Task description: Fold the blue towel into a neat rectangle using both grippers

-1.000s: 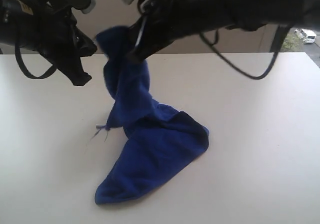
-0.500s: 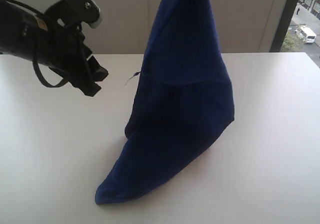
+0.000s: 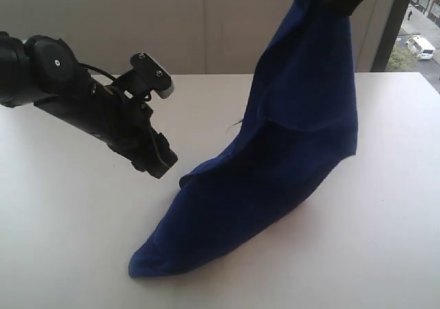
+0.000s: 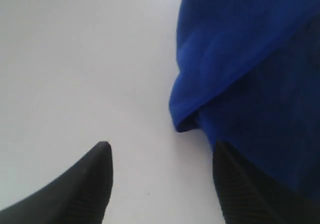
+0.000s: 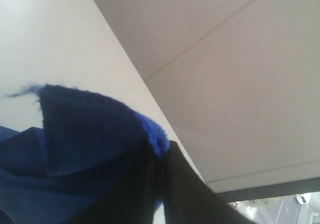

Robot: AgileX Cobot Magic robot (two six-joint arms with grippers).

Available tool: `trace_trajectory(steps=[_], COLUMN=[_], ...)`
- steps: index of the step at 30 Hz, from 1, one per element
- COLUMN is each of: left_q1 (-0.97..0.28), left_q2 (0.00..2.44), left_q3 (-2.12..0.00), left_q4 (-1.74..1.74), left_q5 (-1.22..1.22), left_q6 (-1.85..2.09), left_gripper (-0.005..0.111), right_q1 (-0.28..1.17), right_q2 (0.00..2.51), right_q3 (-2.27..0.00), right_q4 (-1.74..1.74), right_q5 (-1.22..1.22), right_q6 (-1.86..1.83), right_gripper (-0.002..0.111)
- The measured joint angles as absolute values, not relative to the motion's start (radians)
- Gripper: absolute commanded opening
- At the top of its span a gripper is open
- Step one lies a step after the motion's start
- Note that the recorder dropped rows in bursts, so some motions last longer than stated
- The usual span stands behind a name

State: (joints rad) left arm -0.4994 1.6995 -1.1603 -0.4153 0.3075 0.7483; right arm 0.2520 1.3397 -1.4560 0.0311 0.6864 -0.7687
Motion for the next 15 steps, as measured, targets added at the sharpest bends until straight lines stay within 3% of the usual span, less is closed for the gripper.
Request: trace_trajectory(steps=[10,15], left_q1=[-0.499,-0.499], left_q2=[1.779,1.834], left_q3=[-1.160,-1.160], left_q4=[-1.059,-1.230], left_q5=[0.362,0.400], left_q6=[1.607,1.838], left_gripper=[0.063,0.063], right_q1=[0.252,0.252], right_q2=[1.340,1.340], right_q3=[-1.456,-1.456], right_q4=[0.015,0.007], right_q5=[0.680,0.680], right_q6=[-0.765,-0.765], right_gripper=[0.000,0.000])
